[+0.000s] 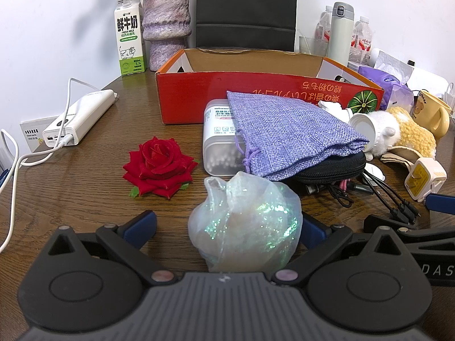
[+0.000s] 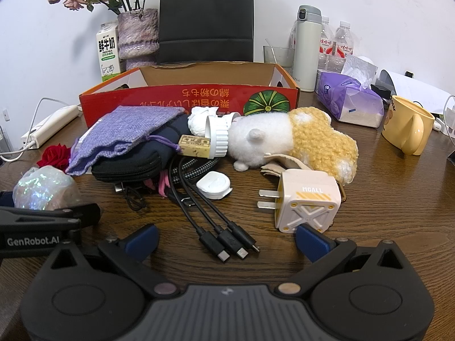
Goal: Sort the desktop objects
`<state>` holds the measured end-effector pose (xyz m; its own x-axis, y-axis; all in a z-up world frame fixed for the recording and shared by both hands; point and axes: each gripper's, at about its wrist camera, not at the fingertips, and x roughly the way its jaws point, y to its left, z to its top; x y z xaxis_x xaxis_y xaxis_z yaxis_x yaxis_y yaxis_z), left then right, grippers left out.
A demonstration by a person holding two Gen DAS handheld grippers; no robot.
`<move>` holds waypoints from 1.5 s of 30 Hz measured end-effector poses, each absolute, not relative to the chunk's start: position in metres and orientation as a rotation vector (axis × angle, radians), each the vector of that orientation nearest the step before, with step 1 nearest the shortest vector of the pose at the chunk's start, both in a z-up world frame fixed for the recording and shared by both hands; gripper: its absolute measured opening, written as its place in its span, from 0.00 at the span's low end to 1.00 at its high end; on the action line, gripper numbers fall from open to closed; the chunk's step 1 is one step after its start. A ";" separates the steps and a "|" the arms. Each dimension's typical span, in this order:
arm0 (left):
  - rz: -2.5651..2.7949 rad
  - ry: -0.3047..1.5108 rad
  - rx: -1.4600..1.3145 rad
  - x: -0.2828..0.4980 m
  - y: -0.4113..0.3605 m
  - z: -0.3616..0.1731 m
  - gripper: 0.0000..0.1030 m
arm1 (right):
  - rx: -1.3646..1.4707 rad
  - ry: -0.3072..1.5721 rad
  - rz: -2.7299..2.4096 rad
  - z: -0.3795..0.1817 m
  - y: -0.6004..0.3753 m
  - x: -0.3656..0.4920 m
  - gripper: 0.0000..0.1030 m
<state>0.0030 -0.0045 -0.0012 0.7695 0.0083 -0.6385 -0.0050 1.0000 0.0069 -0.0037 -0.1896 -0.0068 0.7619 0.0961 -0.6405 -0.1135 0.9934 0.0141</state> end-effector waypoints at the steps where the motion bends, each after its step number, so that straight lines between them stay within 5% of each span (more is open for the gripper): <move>1: 0.007 0.693 0.005 0.003 -0.005 -0.001 1.00 | -0.026 0.695 0.114 -0.007 -0.190 -0.004 1.00; 28: -0.077 0.749 0.015 -0.011 -0.002 0.007 1.00 | 0.083 0.691 0.234 0.007 -0.213 -0.044 1.00; 31: -0.050 0.622 -0.093 -0.051 0.012 0.015 1.00 | 0.054 0.628 0.272 0.015 -0.230 -0.070 1.00; 39: -0.088 0.488 0.040 -0.042 -0.002 0.026 1.00 | -0.030 0.517 0.244 0.030 -0.242 -0.060 0.76; 42: -0.101 0.489 0.049 -0.026 -0.009 0.028 0.79 | -0.041 0.526 0.186 0.031 -0.246 -0.030 0.77; 44: -0.105 0.533 0.029 -0.018 -0.007 0.022 0.43 | -0.021 0.553 0.167 0.028 -0.253 -0.013 0.75; 45: -0.106 0.557 0.005 -0.015 -0.005 0.019 0.41 | -0.007 0.566 0.161 0.025 -0.255 -0.006 0.69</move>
<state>-0.0151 -0.0053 0.0193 0.8436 -0.0990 -0.5277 0.1020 0.9945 -0.0235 -0.0065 -0.2553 0.0245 0.8320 0.1502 -0.5341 -0.1541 0.9873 0.0375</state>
